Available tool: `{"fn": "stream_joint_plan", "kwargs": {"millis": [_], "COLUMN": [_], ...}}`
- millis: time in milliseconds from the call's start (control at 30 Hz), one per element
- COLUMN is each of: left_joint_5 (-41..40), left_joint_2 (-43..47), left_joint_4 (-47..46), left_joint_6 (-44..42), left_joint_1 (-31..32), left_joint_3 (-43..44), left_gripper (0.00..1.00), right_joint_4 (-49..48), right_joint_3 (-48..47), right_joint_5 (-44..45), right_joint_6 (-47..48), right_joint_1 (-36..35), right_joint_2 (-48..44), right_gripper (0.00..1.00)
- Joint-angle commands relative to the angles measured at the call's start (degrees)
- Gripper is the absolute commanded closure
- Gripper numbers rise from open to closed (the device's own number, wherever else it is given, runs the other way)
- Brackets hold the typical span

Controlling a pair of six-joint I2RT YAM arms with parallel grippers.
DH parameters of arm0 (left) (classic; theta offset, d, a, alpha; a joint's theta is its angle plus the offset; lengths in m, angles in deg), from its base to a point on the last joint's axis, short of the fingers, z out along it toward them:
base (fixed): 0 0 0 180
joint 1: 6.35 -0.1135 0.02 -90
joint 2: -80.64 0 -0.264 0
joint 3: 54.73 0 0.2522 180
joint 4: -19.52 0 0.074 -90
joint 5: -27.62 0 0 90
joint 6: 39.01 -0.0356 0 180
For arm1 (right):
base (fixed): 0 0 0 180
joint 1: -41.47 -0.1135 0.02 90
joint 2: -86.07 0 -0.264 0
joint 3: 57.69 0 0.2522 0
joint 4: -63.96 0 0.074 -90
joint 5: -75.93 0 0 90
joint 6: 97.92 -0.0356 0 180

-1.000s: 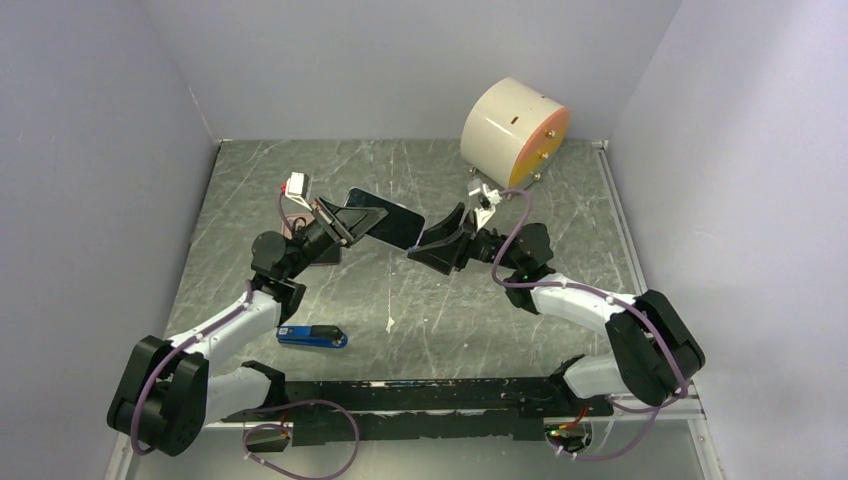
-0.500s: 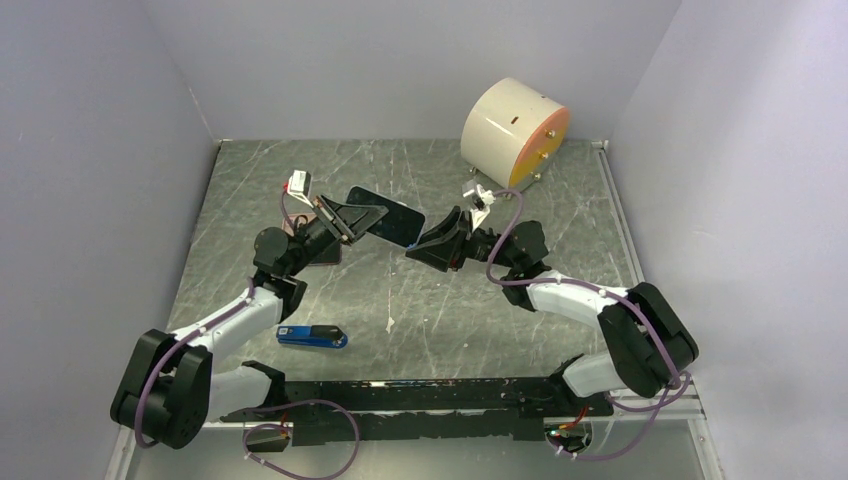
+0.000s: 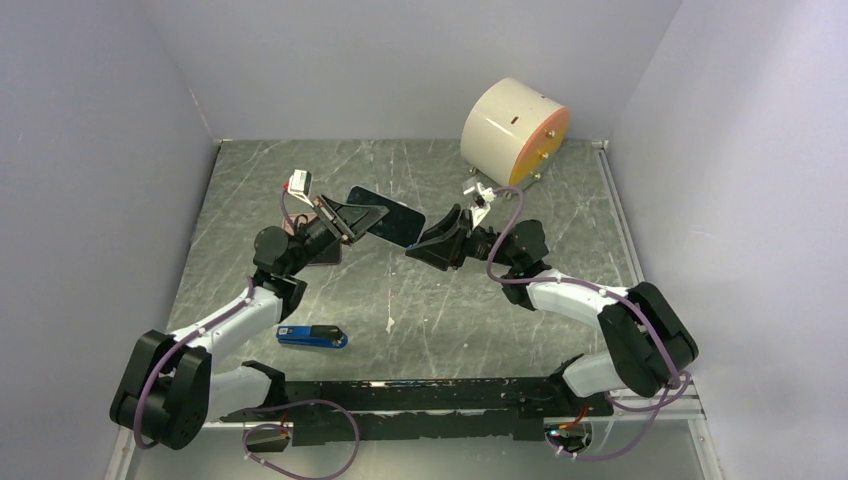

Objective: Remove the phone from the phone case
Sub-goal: Remove the phone case from the phone.

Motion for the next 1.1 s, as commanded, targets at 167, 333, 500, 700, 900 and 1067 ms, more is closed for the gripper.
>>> {"fn": "stream_joint_plan", "kwargs": {"millis": [167,333,500,700,900,1067], "left_joint_5": [4.6,8.2,13.9,18.8,17.0,13.8], "left_joint_2": [1.9,1.7,-0.6,-1.9,1.0,1.3], "left_joint_4": [-0.1,2.7,4.2,3.8,7.0,6.4], "left_joint_6": [-1.4,-0.5,0.2,0.8,-4.9,-7.2], "left_joint_1": [-0.4,-1.2,-1.3,-1.4,-3.5,-3.9], "left_joint_3": [2.9,4.2,6.7,7.6,6.9,6.8], "left_gripper": [0.98,0.97,0.97,0.97,0.98,0.97], "right_joint_4": [-4.7,-2.6,3.6,16.2,11.1,-0.4], "right_joint_3": [-3.0,-3.0,-3.5,-7.6,-6.2,-1.0], "right_joint_5": [0.2,-0.3,-2.4,-1.3,-5.4,-5.5], "right_joint_6": [1.7,8.1,21.5,32.3,25.0,15.2], "right_joint_1": [-0.1,-0.1,-0.1,-0.1,-0.1,-0.4], "right_joint_2": [1.4,1.3,0.4,0.3,0.7,0.2], "right_gripper": [0.79,0.93,1.0,1.0,0.78,0.61]}}
